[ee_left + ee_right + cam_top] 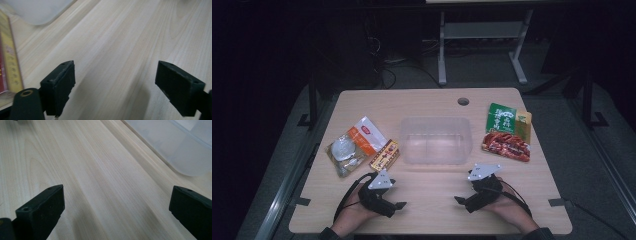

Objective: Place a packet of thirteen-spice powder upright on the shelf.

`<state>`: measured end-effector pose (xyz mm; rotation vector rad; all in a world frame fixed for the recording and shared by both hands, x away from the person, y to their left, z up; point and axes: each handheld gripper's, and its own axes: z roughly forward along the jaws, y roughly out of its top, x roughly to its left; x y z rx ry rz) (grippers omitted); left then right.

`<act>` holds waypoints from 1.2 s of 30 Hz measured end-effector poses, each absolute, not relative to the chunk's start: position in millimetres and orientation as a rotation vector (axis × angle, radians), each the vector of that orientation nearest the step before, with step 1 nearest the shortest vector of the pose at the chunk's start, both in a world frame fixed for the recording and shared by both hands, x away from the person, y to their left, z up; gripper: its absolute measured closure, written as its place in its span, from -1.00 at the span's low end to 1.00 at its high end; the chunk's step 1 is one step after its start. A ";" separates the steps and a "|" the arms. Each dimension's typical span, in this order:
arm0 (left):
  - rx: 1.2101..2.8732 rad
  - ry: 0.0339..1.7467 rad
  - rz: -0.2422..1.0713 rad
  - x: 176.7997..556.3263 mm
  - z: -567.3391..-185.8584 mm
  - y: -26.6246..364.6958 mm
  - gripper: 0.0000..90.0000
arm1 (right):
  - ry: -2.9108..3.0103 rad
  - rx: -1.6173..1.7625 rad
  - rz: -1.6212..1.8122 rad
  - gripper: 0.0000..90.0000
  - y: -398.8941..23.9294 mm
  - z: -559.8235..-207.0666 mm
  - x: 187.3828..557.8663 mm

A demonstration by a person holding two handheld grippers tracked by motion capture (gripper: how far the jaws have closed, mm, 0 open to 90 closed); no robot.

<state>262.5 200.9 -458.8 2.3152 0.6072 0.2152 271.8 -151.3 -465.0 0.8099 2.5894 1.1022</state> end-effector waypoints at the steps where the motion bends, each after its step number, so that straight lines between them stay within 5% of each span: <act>1: 2.323 0.611 0.215 263.5 -457.2 202.8 -0.59 | 2.587 0.812 1.101 -1.00 -151.3 -465.0 271.8; 13: 2.251 0.739 0.207 273.9 -444.8 228.4 -0.11 | 2.565 0.824 1.111 -1.00 -150.8 -464.9 271.5; 29: 2.188 0.858 0.220 298.6 -430.0 249.4 0.98 | 2.549 0.815 1.129 -1.00 -150.4 -463.8 271.2; 36: 2.189 0.908 0.275 315.5 -425.3 252.8 0.99 | 2.537 0.825 1.135 -1.00 -151.3 -462.5 269.5</act>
